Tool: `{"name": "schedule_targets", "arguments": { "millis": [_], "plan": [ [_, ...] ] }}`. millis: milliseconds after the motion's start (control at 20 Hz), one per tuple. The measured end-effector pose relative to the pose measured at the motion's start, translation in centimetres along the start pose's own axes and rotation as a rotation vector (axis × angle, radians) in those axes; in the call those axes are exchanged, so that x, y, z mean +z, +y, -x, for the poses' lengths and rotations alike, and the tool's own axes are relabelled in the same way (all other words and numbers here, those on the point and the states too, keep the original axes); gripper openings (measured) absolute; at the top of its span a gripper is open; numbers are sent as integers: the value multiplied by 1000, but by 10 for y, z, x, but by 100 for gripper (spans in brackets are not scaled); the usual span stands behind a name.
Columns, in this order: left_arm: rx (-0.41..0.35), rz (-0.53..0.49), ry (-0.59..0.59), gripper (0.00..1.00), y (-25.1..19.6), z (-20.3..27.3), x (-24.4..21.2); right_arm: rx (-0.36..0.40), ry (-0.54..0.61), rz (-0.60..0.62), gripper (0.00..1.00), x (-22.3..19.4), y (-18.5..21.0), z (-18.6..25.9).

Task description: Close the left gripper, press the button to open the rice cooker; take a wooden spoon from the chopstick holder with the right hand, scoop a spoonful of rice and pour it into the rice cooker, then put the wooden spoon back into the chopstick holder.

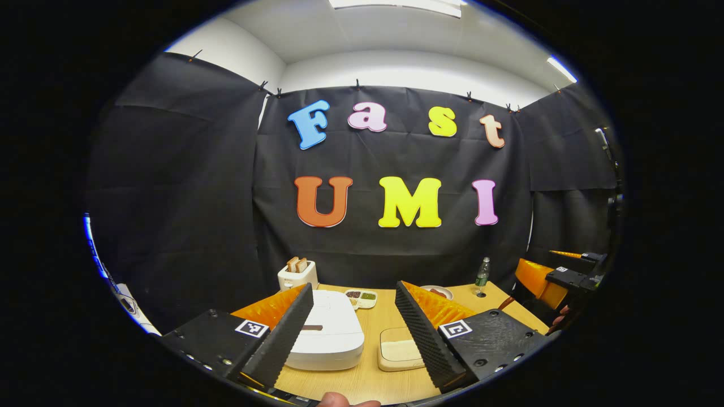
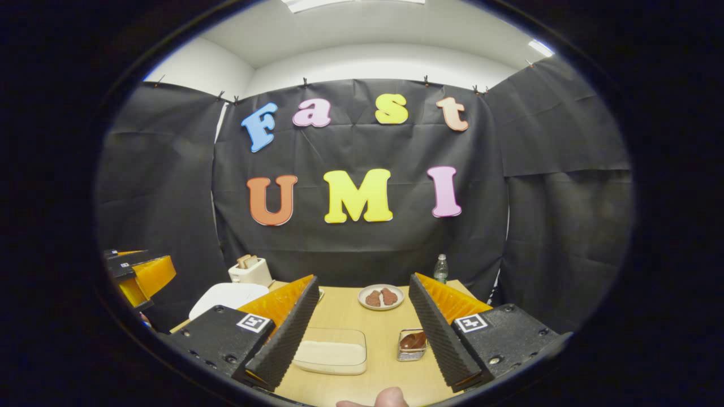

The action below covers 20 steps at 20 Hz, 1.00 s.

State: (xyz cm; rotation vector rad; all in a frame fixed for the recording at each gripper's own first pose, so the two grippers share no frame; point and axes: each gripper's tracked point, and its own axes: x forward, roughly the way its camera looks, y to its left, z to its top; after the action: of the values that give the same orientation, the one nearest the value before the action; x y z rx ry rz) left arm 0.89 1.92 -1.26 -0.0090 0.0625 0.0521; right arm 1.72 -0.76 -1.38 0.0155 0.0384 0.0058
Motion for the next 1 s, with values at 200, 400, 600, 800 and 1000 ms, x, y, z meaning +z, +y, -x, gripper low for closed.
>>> {"name": "schedule_targets", "arguments": {
  "millis": [200, 400, 600, 800, 1000],
  "plan": [
    [46, -16, 65, 95, 20, -17, -17, 34, 8, -8, 100, -3, -2, -14],
    [64, 21, 184, 94, 40, -40, -45, 33, -4, 5, 100, -1, -18, -31],
    [77, 27, 296, 57, 60, -65, -72, 12, 8, 10, 100, -5, -45, -50],
    [102, 54, 435, 41, 77, -85, -103, -23, 38, 1, 100, -16, -72, -65],
    [80, 67, 521, 4, 84, -127, -139, -55, 69, -8, 100, -28, -89, -71]
  ]
}}
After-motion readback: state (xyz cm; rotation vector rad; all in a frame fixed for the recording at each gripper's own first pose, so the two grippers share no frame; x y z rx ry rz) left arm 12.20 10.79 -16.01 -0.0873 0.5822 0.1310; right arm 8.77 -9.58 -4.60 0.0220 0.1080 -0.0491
